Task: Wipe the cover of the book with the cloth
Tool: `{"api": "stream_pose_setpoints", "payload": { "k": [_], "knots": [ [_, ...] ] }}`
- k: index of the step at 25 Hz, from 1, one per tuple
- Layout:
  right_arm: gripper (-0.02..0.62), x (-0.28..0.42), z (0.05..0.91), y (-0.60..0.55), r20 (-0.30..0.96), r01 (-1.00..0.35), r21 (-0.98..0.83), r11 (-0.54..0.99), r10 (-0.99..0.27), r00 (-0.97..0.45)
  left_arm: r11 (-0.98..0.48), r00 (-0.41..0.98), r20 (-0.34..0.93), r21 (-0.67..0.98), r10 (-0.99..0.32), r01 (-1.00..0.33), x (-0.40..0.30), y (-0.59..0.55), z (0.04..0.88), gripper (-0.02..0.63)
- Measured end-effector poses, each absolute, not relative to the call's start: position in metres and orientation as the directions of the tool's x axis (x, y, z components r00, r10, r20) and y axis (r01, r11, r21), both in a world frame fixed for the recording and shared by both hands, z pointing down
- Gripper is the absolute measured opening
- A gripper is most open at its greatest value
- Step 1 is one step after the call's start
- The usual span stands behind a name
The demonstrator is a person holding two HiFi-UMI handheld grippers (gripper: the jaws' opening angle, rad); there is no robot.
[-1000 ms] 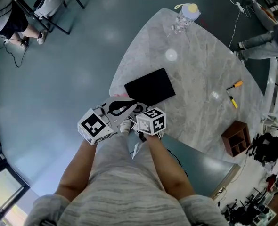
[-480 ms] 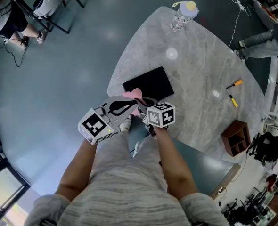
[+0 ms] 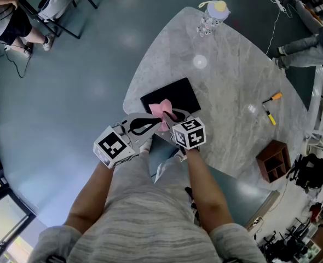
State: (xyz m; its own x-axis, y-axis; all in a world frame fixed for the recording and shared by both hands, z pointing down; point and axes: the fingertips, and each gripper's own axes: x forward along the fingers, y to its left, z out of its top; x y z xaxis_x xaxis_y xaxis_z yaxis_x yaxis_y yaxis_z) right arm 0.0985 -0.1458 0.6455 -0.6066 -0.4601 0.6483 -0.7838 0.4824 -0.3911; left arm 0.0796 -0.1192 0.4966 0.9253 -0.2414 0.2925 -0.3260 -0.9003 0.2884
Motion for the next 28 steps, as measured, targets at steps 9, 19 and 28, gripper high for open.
{"api": "stream_pose_setpoints", "payload": {
  "k": [9, 19, 28],
  "knots": [
    [0.049, 0.150, 0.650, -0.164, 0.697, -0.830, -0.242, 0.502, -0.506, -0.509, -0.906, 0.928, 0.304, 0.293, -0.215, -0.305, 0.091, -0.117, 0.500, 0.017],
    [0.049, 0.204, 0.648, -0.185, 0.723, -0.870, -0.124, 0.478, -0.557, -0.409, -0.906, 0.927, 0.311, 0.293, -0.212, -0.305, 0.093, -0.120, 0.502, 0.017],
    [0.049, 0.235, 0.644, -0.190, 0.742, -0.890, -0.040, 0.454, -0.583, -0.331, -0.910, 0.929, 0.306, 0.287, -0.209, -0.299, 0.097, -0.122, 0.498, 0.017]
  ]
}}
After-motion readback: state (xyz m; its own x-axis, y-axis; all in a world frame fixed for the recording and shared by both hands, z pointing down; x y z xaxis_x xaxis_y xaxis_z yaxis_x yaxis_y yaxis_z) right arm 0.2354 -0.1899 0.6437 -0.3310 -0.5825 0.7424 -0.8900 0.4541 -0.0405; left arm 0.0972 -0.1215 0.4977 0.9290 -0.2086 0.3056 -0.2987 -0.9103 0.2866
